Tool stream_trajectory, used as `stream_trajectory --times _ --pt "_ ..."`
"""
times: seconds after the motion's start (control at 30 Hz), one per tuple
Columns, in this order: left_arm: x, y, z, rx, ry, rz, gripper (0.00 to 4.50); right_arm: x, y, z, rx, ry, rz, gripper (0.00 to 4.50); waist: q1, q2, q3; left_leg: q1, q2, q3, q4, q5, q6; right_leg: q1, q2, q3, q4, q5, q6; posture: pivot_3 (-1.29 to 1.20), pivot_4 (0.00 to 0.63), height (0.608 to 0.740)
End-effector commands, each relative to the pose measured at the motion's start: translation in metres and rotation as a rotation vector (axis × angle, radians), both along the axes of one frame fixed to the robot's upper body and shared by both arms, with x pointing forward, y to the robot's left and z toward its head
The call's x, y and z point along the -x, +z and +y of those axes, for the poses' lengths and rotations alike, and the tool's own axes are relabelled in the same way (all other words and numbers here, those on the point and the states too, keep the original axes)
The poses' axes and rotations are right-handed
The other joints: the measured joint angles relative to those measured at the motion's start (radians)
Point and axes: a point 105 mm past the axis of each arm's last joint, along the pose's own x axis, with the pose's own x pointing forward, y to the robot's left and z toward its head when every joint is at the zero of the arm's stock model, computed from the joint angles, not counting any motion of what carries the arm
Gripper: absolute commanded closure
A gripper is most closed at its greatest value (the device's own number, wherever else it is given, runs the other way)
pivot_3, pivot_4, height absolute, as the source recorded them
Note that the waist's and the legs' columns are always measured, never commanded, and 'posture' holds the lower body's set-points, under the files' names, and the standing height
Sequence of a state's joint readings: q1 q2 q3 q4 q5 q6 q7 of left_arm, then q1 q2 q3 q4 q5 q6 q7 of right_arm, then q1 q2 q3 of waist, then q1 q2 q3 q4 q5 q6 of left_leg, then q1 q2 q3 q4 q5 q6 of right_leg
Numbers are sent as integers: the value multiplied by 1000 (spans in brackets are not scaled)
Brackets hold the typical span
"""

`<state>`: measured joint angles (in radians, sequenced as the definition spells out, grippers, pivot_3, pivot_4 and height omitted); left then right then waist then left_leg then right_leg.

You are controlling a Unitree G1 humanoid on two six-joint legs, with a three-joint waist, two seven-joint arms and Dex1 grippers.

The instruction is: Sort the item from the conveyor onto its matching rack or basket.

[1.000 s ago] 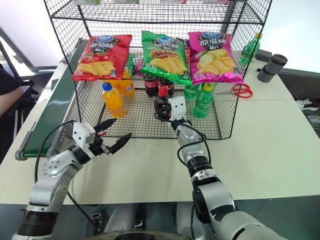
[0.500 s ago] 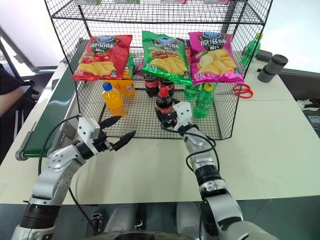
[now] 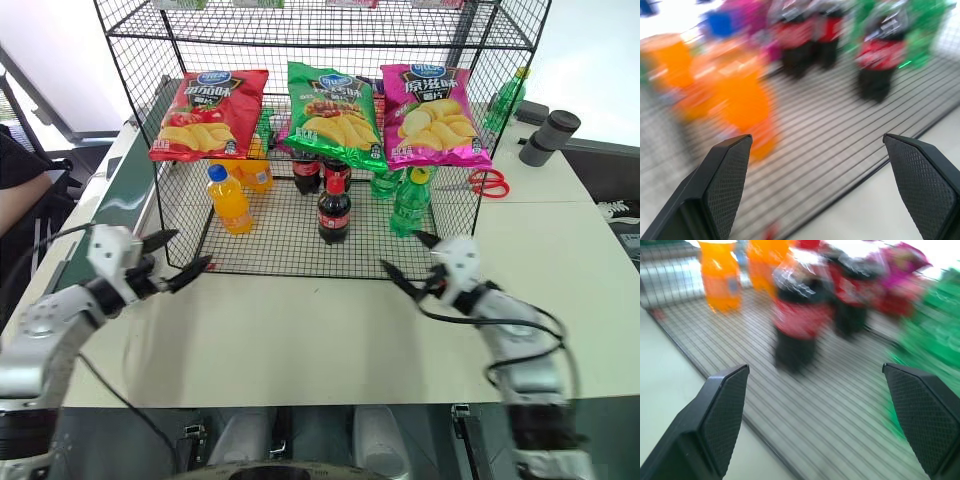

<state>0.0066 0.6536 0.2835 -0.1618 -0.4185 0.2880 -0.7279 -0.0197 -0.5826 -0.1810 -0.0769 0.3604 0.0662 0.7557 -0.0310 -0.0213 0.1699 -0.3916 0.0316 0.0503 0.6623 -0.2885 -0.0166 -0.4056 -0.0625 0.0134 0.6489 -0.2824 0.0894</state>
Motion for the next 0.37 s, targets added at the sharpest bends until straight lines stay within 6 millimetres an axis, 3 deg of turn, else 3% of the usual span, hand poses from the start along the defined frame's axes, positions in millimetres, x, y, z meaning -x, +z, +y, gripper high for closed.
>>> stream_trajectory --times 0.03,0.13,0.37 --pt "6 6 14 -4 1 -6 0 10 25 -15 -9 1 -30 63 -1 0 0 0 0 0 0 0 0 0 0 0 0 0 -1 0 150 740" --pt "8 1 23 -20 16 9 0 15 28 -27 -1 -17 -6 63 0 0 0 1 0 0 0 0 0 1 0 0 0 -2 -4 0 150 740" --pt "11 -4 21 -9 -7 13 0 17 31 -28 0 -17 12 63 15 0 0 0 0 0 0 0 0 0 -1 0 0 -2 -4 0 150 740"
